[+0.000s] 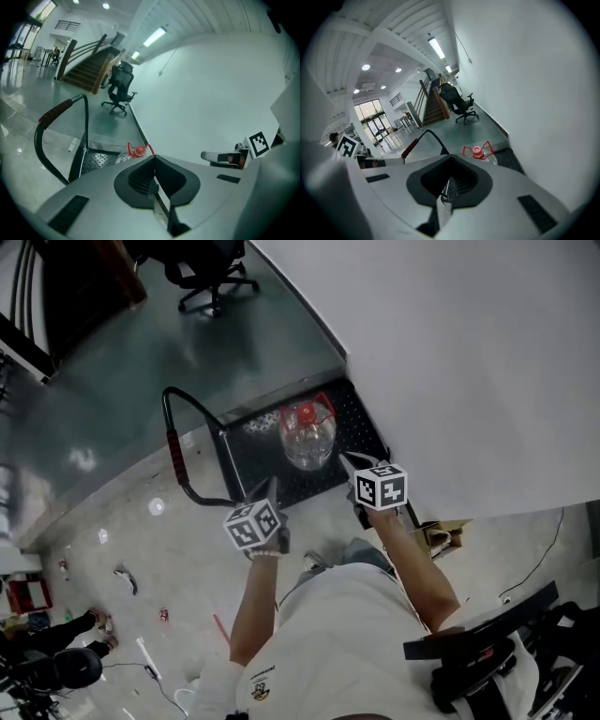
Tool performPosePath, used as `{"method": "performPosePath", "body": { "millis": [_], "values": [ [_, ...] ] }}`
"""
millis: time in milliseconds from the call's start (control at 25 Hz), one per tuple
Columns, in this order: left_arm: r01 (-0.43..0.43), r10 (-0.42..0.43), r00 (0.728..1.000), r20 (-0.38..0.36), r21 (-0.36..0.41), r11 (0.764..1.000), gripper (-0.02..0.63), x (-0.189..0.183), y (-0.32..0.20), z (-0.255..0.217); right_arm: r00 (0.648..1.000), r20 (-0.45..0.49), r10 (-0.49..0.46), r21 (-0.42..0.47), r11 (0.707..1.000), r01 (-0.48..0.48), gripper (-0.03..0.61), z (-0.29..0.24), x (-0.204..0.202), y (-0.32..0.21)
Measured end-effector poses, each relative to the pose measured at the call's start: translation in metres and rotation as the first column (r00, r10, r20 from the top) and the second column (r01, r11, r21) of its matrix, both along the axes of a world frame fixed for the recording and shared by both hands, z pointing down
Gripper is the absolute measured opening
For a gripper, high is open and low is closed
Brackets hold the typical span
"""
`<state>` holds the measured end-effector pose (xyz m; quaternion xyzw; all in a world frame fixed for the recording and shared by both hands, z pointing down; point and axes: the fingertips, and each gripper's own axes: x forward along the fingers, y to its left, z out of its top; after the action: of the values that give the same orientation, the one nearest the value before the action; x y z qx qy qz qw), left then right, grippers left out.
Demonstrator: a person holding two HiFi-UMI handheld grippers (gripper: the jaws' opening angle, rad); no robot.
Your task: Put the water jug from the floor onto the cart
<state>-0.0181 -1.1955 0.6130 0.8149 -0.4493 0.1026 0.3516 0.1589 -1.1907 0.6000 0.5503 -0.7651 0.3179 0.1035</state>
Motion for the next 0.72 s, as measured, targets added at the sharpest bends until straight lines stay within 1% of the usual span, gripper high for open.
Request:
{"method": "performPosePath", "body": {
  "millis": [80, 160, 280, 360, 560, 680, 720],
  "values": [
    [0.003, -0.003, 1.000, 0.000, 0.014, 1.000, 0.005, 0.012, 0.011, -0.006, 1.000, -0.014, -0.022, 0.025, 0.999, 0.022, 0.015, -0.010, 0.009, 0.012],
    [0.009, -0.009, 1.000, 0.003, 0.033, 0.999, 0.003, 0.033, 0.019, -0.014, 1.000, -0.019, -0.021, 0.052, 0.998, 0.022, 0.015, -0.017, 0.026, 0.022],
    [-0.022, 0.020, 0.999, 0.039, 0.053, 0.998, 0.003, 0.066, 0.032, -0.023, 1.000, -0.008, -0.002, 0.092, 0.996, 0.002, 0.015, -0.027, 0.049, 0.036],
    [-0.041, 0.037, 0.997, 0.063, 0.063, 0.997, 0.003, 0.079, 0.038, -0.029, 1.000, -0.013, -0.003, 0.098, 0.995, 0.004, 0.015, -0.030, 0.057, 0.041],
    [-0.025, 0.021, 0.999, 0.049, 0.072, 0.997, 0.003, 0.084, 0.050, -0.036, 0.999, -0.039, -0.033, 0.085, 0.996, 0.036, 0.015, -0.029, 0.052, 0.050],
    [-0.012, 0.010, 0.999, 0.044, 0.056, 0.998, 0.003, 0.084, 0.053, -0.031, 0.999, -0.013, -0.049, 0.107, 0.993, 0.050, 0.014, -0.033, 0.048, 0.048],
    [-0.011, 0.009, 0.999, 0.042, 0.051, 0.999, 0.003, 0.085, 0.054, -0.029, 0.998, -0.017, -0.058, 0.108, 0.992, 0.059, 0.015, -0.033, 0.047, 0.048]
  ]
}}
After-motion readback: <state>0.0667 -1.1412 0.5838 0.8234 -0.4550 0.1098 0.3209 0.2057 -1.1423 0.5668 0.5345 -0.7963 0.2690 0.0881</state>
